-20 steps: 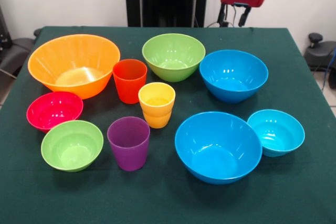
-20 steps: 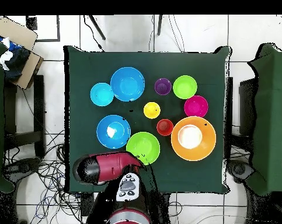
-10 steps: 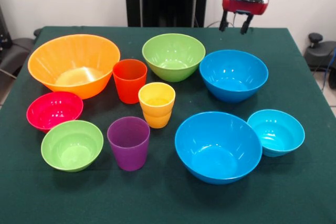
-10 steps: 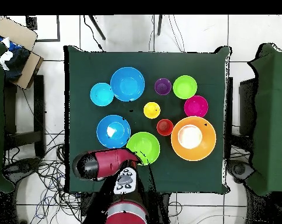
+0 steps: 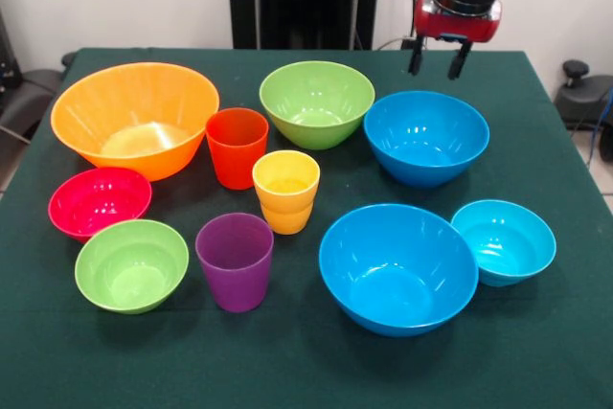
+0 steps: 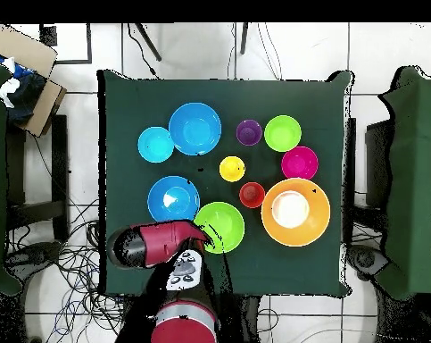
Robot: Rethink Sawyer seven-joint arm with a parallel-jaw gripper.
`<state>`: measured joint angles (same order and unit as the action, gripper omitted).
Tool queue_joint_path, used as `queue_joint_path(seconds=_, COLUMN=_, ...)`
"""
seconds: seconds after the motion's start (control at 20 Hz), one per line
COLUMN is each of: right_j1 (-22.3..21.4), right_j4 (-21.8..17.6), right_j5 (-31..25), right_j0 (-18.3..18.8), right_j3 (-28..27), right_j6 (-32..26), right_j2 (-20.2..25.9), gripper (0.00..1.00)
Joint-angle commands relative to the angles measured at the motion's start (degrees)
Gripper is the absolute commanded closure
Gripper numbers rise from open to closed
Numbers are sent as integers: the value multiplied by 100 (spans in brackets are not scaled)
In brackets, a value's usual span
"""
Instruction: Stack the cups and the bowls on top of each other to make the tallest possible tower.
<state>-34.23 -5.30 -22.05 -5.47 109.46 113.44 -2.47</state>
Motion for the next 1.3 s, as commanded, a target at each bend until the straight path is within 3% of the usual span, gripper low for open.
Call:
queue_joint_path(seconds=0.05, right_j1=178, right_j4=375, right_j5=64, right_j0=-299, right_j3=-628, right_j6=1047, right_j2=244, gripper=0)
queue_joint_path(seconds=0.6, right_j1=363, right_j4=675, right_j5=-157, right_j0=-577, right_j3=-962, right_j6=1010, right_j2=50, gripper=0)
queue_joint_path(seconds=0.85, right_j1=647, right_j4=778, right_j5=157, right_j0=-589, right_j3=-928, right_j6=1027, right_j2=102, gripper=0)
queue_joint_path(seconds=1.15, right_j1=1280, right_j4=792, right_j5=1006, right_j0=-493, right_j3=-882, right_j6=1022, right_j2=263, gripper=0)
queue_joint_path(seconds=1.3, right_j1=1289, right_j4=797, right_j5=1011, right_j0=-478, right_j3=-879, right_j6=964, right_j2=261, gripper=0)
